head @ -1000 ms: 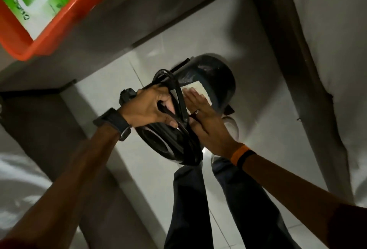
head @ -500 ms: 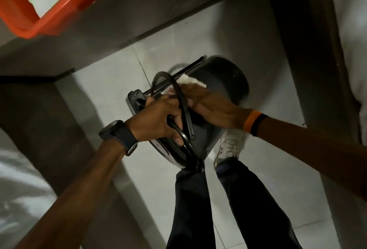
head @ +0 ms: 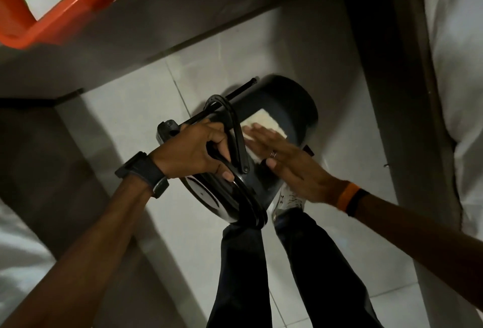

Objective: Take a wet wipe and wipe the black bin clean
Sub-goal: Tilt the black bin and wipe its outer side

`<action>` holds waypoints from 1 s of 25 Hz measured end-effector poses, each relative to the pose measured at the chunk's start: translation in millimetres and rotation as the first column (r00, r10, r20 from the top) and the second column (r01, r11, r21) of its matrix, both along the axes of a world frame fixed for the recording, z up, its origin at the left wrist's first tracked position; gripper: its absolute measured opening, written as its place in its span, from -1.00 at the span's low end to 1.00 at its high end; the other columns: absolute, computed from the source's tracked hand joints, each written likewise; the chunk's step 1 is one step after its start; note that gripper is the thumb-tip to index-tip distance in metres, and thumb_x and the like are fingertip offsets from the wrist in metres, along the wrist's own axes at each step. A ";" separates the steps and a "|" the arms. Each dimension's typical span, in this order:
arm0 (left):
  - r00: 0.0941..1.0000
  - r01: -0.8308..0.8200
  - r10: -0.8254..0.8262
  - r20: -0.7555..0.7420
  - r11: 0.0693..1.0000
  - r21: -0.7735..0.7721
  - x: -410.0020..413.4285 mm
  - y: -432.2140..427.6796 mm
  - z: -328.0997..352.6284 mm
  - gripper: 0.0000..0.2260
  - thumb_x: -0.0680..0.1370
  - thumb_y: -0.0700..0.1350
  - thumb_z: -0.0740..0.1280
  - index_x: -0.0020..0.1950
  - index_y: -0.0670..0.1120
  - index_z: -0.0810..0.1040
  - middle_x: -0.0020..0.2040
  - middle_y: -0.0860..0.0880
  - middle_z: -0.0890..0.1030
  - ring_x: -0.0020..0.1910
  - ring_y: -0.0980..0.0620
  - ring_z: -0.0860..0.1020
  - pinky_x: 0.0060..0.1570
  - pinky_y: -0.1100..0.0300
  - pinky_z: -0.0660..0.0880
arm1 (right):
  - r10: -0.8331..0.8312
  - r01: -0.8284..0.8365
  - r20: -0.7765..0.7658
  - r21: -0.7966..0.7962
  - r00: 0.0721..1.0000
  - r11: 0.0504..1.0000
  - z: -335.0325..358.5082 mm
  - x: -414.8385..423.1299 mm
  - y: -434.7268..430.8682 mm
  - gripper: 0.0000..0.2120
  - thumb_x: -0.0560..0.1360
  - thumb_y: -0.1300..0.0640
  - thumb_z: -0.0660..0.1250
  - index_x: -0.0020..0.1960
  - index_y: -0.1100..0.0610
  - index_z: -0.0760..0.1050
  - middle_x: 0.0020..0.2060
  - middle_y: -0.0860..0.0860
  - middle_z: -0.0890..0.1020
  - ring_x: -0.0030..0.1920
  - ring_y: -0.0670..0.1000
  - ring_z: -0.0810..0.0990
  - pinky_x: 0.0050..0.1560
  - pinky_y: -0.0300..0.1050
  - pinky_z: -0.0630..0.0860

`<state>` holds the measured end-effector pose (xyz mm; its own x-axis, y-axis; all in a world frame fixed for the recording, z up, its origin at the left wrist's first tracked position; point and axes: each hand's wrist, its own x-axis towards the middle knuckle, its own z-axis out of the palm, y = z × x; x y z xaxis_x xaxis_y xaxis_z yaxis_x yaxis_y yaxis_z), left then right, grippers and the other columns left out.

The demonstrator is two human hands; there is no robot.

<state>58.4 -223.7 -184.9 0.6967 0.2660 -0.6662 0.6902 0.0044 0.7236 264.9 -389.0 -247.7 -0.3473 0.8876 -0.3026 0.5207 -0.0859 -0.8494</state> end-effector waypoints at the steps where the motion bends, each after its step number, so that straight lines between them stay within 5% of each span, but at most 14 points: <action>1: 1.000 0.001 -0.002 -0.013 1.000 -0.002 0.3 1.6 -1.3 -0.77 0.22 -0.14 0.67 -0.28 -0.08 0.65 -0.23 0.15 0.54 -0.10 0.16 0.52 0.07 0.22 0.47 | -0.135 0.139 0.052 -0.084 0.989 0.987 -9.3 11.2 8.0 -0.50 0.73 -0.02 -0.08 0.66 -0.02 0.06 0.68 -0.09 0.05 0.67 -0.12 -0.07 0.69 -0.08 -0.11; 3: 0.999 -0.028 0.027 -0.022 0.999 -0.019 1.8 6.2 -3.6 -0.77 0.20 -0.09 0.65 -0.27 -0.07 0.67 -0.27 0.19 0.57 -0.16 0.25 0.54 -0.03 0.43 0.48 | -0.428 0.481 0.219 -0.358 0.877 0.801 -30.3 37.3 34.6 -0.51 0.75 -0.07 -0.06 0.66 -0.04 0.09 0.67 -0.09 0.08 0.64 -0.17 -0.04 0.68 -0.05 -0.07; 5: 0.995 -0.105 0.105 -0.004 0.993 -0.058 5.9 12.8 -6.9 -0.77 0.20 -0.04 0.60 -0.25 -0.08 0.68 -0.27 0.20 0.58 -0.22 0.28 0.56 -0.11 0.51 0.48 | -0.481 0.548 0.271 -0.511 0.834 0.662 -37.6 41.8 45.7 -0.51 0.74 -0.12 -0.03 0.65 -0.06 0.12 0.66 -0.09 0.11 0.67 -0.08 0.04 0.67 -0.04 -0.03; 7: 0.980 -0.198 0.199 0.016 0.979 -0.059 4.6 21.2 -12.0 -0.80 0.24 -0.08 0.56 -0.21 -0.12 0.67 -0.25 0.13 0.58 -0.24 0.26 0.55 -0.11 0.47 0.48 | -0.534 0.483 0.073 -0.544 0.842 0.686 -15.7 14.4 33.5 -0.53 0.72 -0.17 0.00 0.60 -0.14 0.21 0.63 -0.11 0.22 0.63 -0.09 0.17 0.63 -0.09 0.05; 10: 0.957 -0.289 0.290 -0.006 0.954 -0.085 -6.3 32.0 -20.5 -0.89 0.41 -0.28 0.48 -0.20 -0.12 0.60 -0.23 -0.03 0.54 -0.22 0.11 0.52 -0.03 0.27 0.46 | -0.482 0.343 -0.338 -0.394 0.809 0.852 35.2 -32.1 -16.5 -0.54 0.72 -0.11 -0.03 0.59 -0.12 0.26 0.62 -0.15 0.25 0.65 -0.13 0.14 0.68 -0.06 0.04; 13: 0.897 -0.441 0.442 -0.003 0.896 -0.058 -22.0 40.8 -32.3 -0.79 0.56 -0.36 0.34 -0.17 -0.08 0.55 -0.19 -0.11 0.53 -0.15 0.01 0.51 0.05 0.02 0.44 | -0.400 0.331 -0.279 -0.263 0.873 0.906 25.9 -25.9 -30.9 -0.53 0.74 -0.06 -0.06 0.64 -0.13 0.11 0.66 -0.14 0.12 0.68 -0.06 0.03 0.69 -0.01 -0.02; 16: 0.794 -0.583 0.603 0.083 0.714 0.387 -27.0 26.7 -37.7 -0.86 0.65 -0.15 0.26 -0.02 0.05 0.56 0.11 -0.19 0.58 0.16 -0.10 0.52 0.35 -0.09 0.39 | -0.667 0.568 -0.011 -0.514 0.745 0.643 -16.7 0.0 -4.7 -0.53 0.75 -0.08 -0.07 0.62 -0.27 -0.06 0.68 -0.14 0.00 0.68 -0.01 0.01 0.67 0.18 0.04; 18: 0.885 -0.427 0.430 0.179 0.596 0.680 -17.5 -2.2 -32.1 -0.79 0.67 -0.05 0.17 0.15 0.01 0.60 0.27 -0.12 0.57 0.36 -0.05 0.44 0.46 -0.01 0.28 | -0.707 0.620 0.109 -0.584 0.699 0.523 -39.6 10.2 18.1 -0.48 0.73 -0.14 -0.08 0.66 -0.15 -0.09 0.68 -0.11 -0.03 0.69 0.01 -0.01 0.67 0.20 0.02; 21: 0.957 -0.288 0.135 0.258 0.566 0.772 8.6 -34.7 -24.3 -0.68 0.66 -0.07 0.15 -0.01 -0.13 0.68 0.10 -0.10 0.66 0.29 -0.09 0.51 0.44 -0.21 0.27 | -0.766 0.649 0.102 -0.608 0.635 0.457 -37.3 1.5 30.4 -0.46 0.69 -0.24 0.01 0.64 -0.15 0.11 0.64 -0.08 0.19 0.65 0.04 0.16 0.65 0.16 0.12; 25: 0.957 -0.289 0.169 0.234 0.546 0.787 31.7 -25.5 -21.3 -0.69 0.66 -0.13 0.17 -0.12 -0.25 0.62 -0.09 -0.17 0.62 0.08 -0.15 0.50 0.26 0.11 0.38 | -0.592 0.517 -0.303 -0.295 0.747 0.803 22.8 -48.9 0.0 -0.53 0.71 -0.12 -0.02 0.61 -0.16 0.17 0.63 -0.20 0.21 0.67 -0.10 0.09 0.69 0.04 0.02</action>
<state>90.2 -249.2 -206.2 0.5865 0.8099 -0.0083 0.6635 -0.4746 0.5785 216.0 -388.9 -224.9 0.0732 0.8994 -0.4310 -0.0113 -0.4314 -0.9021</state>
